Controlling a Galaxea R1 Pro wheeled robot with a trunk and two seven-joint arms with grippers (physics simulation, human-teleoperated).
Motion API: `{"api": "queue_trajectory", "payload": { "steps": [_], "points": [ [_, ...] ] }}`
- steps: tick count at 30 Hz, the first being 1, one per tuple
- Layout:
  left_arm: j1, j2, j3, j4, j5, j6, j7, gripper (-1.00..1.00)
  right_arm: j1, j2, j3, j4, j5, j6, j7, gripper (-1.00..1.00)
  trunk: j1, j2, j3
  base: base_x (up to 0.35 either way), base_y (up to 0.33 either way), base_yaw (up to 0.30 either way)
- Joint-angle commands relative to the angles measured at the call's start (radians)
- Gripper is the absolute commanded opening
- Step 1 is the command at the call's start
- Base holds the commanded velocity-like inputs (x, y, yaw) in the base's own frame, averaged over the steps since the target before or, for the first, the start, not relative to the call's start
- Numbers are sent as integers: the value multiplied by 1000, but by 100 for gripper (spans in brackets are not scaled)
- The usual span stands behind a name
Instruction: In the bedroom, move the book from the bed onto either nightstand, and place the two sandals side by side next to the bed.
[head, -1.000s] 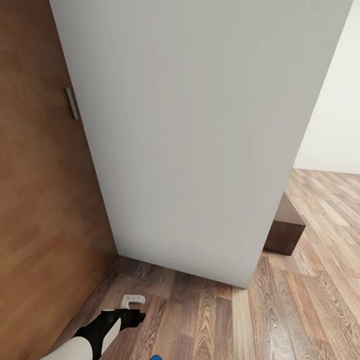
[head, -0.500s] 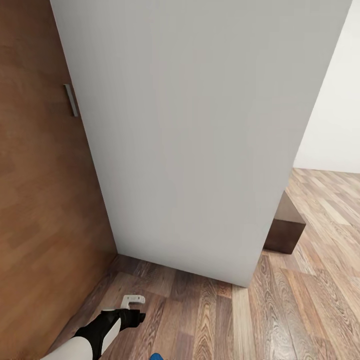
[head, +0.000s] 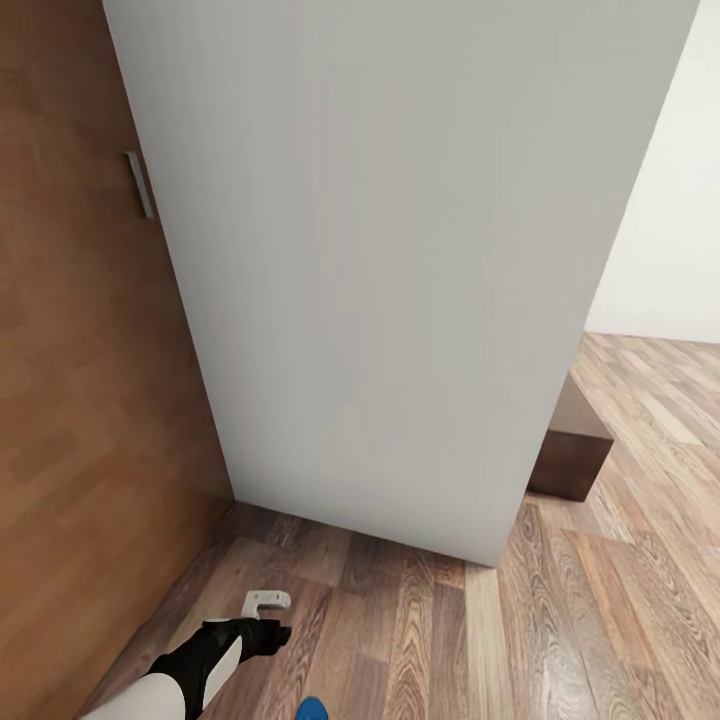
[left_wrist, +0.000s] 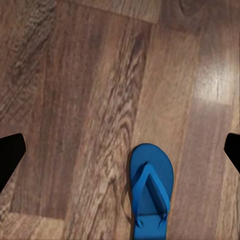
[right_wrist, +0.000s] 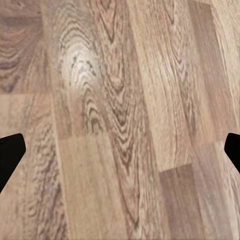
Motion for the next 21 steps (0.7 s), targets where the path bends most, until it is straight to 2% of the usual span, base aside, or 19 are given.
{"api": "queue_trajectory", "payload": {
  "steps": [1,21],
  "points": [
    [0,0,0,-2,-1,7,-2,100,-1,0,-3,1,1,-4,0,100,4,-8,-4,0,0,0],
    [0,-2,-2,-2,-1,21,-2,100,-1,2,-3,-12,1,-6,0,100,80,-148,-67,0,0,0]
  ]
}}
